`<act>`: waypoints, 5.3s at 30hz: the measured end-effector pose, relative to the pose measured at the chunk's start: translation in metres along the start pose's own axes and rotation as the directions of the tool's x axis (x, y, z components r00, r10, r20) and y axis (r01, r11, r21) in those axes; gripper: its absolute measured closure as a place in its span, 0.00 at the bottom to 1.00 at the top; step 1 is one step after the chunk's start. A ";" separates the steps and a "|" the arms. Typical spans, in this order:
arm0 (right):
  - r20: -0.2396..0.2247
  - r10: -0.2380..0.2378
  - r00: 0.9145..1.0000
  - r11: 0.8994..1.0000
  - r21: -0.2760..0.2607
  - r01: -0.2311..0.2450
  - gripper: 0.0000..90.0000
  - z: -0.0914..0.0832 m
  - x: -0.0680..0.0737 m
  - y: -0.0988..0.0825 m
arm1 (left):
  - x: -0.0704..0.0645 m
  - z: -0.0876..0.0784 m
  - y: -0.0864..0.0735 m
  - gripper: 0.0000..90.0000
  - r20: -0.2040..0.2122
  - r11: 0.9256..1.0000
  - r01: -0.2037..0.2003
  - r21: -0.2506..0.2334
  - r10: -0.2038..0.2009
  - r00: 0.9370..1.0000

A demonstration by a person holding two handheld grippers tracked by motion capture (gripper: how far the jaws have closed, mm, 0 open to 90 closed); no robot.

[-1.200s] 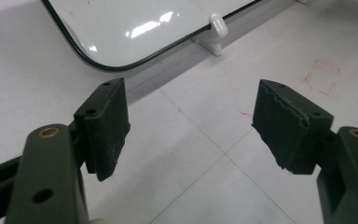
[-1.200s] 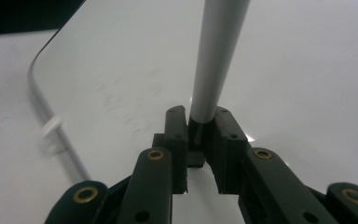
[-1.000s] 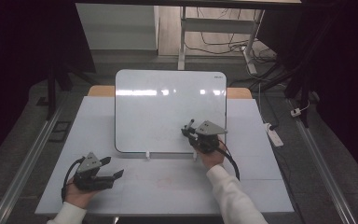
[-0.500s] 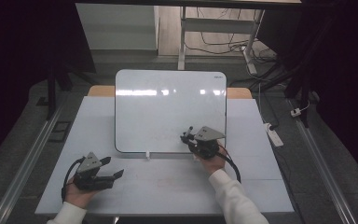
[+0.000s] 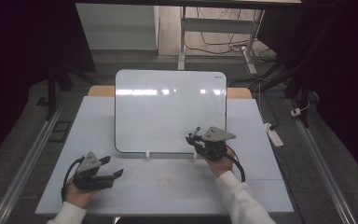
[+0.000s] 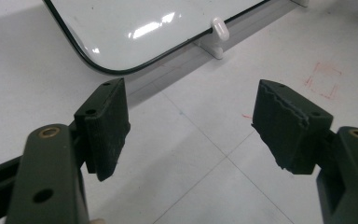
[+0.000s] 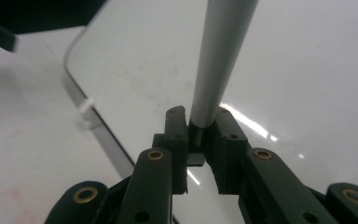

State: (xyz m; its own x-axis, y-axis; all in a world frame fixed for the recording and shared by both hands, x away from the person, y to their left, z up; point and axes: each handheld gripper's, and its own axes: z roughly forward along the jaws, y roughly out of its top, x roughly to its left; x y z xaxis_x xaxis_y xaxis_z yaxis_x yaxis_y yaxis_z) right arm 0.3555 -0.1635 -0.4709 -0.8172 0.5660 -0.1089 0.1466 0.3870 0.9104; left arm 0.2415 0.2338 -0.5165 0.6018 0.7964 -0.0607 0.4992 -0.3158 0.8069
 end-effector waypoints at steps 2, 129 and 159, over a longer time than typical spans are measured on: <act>-0.029 0.027 0.999 0.999 -0.016 -0.028 0.86 -0.008 0.002 0.002 | -0.001 0.000 0.000 0.31 -0.001 1.000 -0.004 -0.003 0.004 1.000; 0.110 0.098 0.989 0.995 0.023 -0.101 0.54 -0.117 -0.017 -0.063 | 0.046 0.054 0.138 0.90 -0.097 0.993 0.054 0.104 -0.044 0.994; 0.125 0.102 0.987 0.993 0.053 -0.110 0.52 -0.117 -0.026 -0.071 | 0.025 0.020 0.126 0.45 -0.053 0.999 -0.034 -0.027 0.033 0.998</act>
State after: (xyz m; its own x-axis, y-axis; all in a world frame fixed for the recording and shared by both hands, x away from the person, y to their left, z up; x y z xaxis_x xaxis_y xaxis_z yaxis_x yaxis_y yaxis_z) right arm 0.3013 -0.2905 -0.4856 -0.7216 0.6893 -0.0644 0.2650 0.3609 0.8942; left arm 0.3316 0.2037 -0.4281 0.5839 0.8118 -0.0027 0.4610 -0.3288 0.8242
